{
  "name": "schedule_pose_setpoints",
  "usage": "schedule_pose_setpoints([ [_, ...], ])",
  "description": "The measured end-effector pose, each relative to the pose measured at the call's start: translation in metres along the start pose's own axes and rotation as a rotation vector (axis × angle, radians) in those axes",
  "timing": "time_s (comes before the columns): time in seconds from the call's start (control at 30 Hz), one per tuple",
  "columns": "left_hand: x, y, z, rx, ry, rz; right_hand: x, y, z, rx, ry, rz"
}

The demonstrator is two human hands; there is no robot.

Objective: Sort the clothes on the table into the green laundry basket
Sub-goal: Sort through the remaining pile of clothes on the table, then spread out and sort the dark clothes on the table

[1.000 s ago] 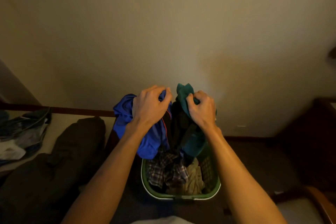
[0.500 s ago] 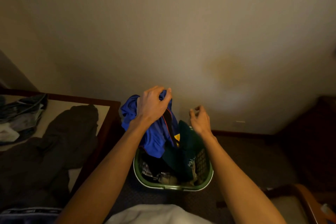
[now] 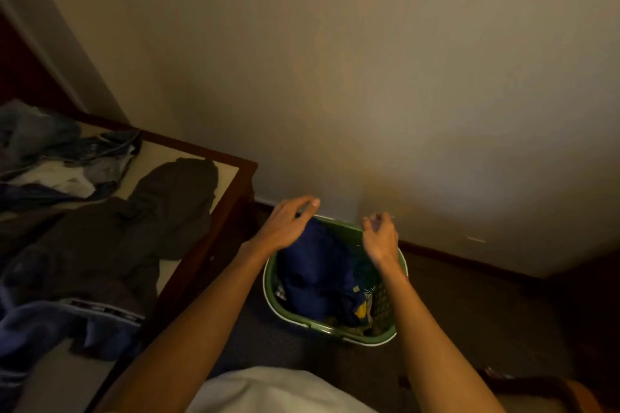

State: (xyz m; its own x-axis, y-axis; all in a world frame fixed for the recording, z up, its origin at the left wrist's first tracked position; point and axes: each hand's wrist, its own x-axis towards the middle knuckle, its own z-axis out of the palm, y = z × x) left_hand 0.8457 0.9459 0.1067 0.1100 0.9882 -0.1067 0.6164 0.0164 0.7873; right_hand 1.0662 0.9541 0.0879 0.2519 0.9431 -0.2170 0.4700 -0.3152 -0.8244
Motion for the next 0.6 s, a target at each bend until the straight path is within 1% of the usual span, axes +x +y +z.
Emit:
schedule_pose_setpoints([
  [0.1,-0.027,-0.033,-0.016,0.025,0.013,-0.152,-0.011,-0.019,0.033,0.0,-0.111,-0.034],
  [0.13,-0.037,-0.042,-0.022,0.038,0.02,-0.184,-0.016,-0.028,0.046,-0.005,-0.169,-0.052],
  [0.2,-0.063,-0.065,-0.042,0.052,0.086,-0.259,-0.03,-0.052,0.087,-0.033,-0.325,-0.115],
  [0.3,-0.11,-0.09,-0.078,0.074,0.263,-0.357,-0.064,-0.087,0.148,-0.098,-0.536,-0.235],
  [0.43,-0.186,-0.13,-0.13,0.11,0.584,-0.428,-0.13,-0.12,0.219,-0.111,-0.789,-0.412],
  [0.53,-0.247,-0.166,-0.167,0.244,0.83,-0.529,-0.18,-0.135,0.277,-0.16,-0.933,-0.548],
  [0.57,-0.268,-0.181,-0.178,0.285,0.864,-0.585,-0.198,-0.141,0.297,-0.177,-0.997,-0.567],
  [0.6,-0.289,-0.199,-0.188,0.308,0.853,-0.659,-0.219,-0.147,0.314,-0.198,-1.065,-0.573],
])
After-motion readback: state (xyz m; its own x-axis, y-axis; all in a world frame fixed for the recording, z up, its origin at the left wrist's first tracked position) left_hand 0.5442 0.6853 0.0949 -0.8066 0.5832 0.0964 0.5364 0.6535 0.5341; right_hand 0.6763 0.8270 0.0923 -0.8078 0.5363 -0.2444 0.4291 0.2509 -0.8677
